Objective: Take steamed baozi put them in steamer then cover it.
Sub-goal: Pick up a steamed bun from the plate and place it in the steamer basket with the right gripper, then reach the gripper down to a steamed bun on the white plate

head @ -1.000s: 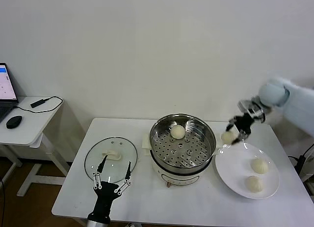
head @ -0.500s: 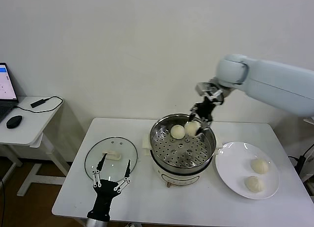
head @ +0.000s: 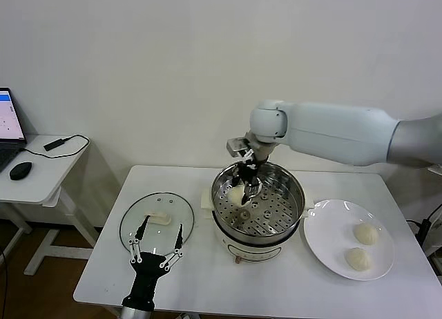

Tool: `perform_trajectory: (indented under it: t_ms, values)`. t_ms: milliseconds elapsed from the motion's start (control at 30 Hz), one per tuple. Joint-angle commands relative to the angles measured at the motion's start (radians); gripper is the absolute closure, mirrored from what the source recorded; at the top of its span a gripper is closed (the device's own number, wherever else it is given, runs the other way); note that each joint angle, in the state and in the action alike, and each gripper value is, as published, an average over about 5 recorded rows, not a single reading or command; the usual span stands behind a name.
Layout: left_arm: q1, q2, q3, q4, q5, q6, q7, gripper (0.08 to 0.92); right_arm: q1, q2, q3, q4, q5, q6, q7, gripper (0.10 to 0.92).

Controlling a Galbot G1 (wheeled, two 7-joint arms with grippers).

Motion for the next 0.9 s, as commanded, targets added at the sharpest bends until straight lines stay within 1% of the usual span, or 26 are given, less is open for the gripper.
perform_trajectory:
  t_ms: [33, 300, 367, 533, 667, 900]
  values:
    - [0.001, -0.001, -0.003, 0.001, 0.0, -0.001, -0.001, 0.177, -0.054, 0.057, -0.006, -0.015, -0.005, -0.013, 0.043, 0.383]
    - [0.004, -0.003, -0.007, 0.002, 0.0, -0.001, -0.002, 0.177, -0.087, 0.057, 0.011, -0.026, -0.017, -0.011, 0.064, 0.36]
    - [0.004, -0.003, -0.008, 0.002, 0.0, -0.001, -0.002, 0.177, -0.091, 0.055, 0.015, -0.026, -0.021, -0.01, 0.069, 0.334]
    - [0.005, -0.002, -0.009, 0.003, 0.0, -0.001, -0.003, 0.177, -0.075, 0.015, 0.033, 0.006, -0.031, -0.011, 0.064, 0.226]
    - [0.001, 0.0, -0.005, 0.003, 0.0, 0.0, -0.003, 0.177, -0.001, -0.089, 0.062, 0.077, -0.074, 0.0, 0.01, 0.204]
    - [-0.013, 0.005, 0.012, 0.004, 0.001, 0.003, -0.002, 0.177, 0.197, -0.326, 0.046, 0.159, -0.162, 0.089, -0.162, 0.203]
